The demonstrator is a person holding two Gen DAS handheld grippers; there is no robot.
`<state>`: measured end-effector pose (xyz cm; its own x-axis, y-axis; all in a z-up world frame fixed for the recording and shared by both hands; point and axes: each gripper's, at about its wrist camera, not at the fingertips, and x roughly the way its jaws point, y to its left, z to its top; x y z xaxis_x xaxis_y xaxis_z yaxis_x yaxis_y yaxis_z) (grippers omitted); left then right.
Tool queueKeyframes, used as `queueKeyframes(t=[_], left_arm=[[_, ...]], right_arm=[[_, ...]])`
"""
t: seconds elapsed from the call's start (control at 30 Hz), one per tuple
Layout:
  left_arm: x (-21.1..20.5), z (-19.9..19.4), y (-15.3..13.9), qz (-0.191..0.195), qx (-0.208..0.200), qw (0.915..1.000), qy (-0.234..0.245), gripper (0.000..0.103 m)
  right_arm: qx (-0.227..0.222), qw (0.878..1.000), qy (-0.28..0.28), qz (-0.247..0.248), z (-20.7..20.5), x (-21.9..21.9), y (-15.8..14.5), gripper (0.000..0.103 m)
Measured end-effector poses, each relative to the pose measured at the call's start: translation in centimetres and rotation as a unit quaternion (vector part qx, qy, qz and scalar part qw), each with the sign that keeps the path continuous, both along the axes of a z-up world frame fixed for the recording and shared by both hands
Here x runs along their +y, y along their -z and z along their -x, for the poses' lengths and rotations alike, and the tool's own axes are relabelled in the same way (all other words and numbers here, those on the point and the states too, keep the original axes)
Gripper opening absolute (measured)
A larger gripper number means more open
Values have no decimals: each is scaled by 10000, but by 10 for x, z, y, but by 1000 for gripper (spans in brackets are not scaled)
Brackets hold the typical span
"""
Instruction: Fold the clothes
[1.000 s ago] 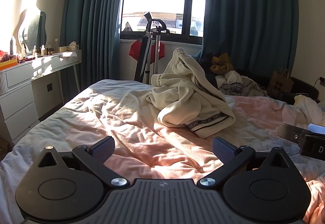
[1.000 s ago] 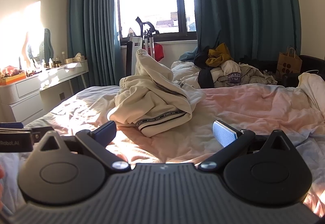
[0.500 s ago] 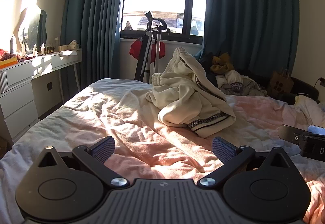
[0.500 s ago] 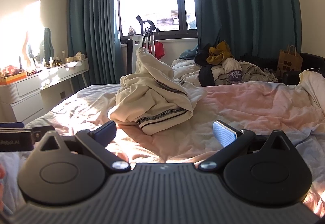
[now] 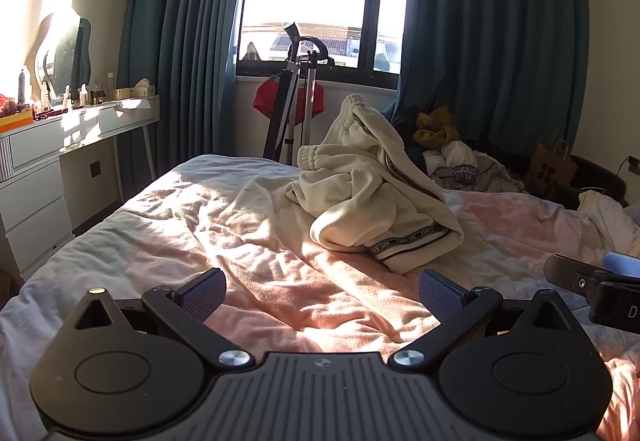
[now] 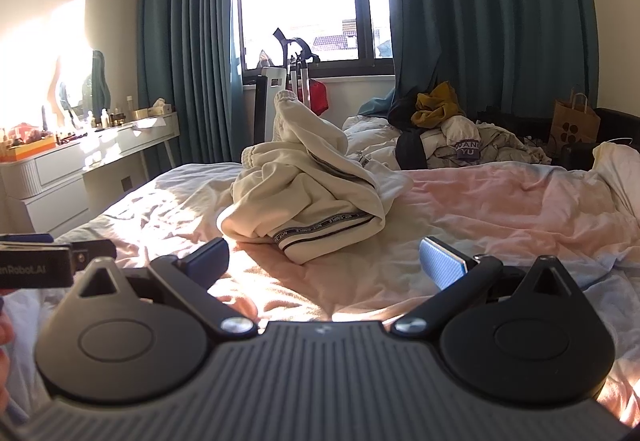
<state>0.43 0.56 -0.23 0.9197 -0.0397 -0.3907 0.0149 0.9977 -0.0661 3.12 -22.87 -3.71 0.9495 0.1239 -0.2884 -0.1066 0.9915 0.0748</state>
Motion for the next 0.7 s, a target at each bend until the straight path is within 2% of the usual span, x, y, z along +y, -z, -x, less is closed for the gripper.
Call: queueKeyframes(t=[0.2, 0.7], left_arm=[[4, 3, -4, 195, -73, 9997, 119, 103], [4, 10, -10, 254, -165, 9992, 250, 103]], right_arm=[[-140, 9999, 6, -40, 4, 5, -6, 103], [-300, 9993, 21, -220, 10, 10, -24, 103]])
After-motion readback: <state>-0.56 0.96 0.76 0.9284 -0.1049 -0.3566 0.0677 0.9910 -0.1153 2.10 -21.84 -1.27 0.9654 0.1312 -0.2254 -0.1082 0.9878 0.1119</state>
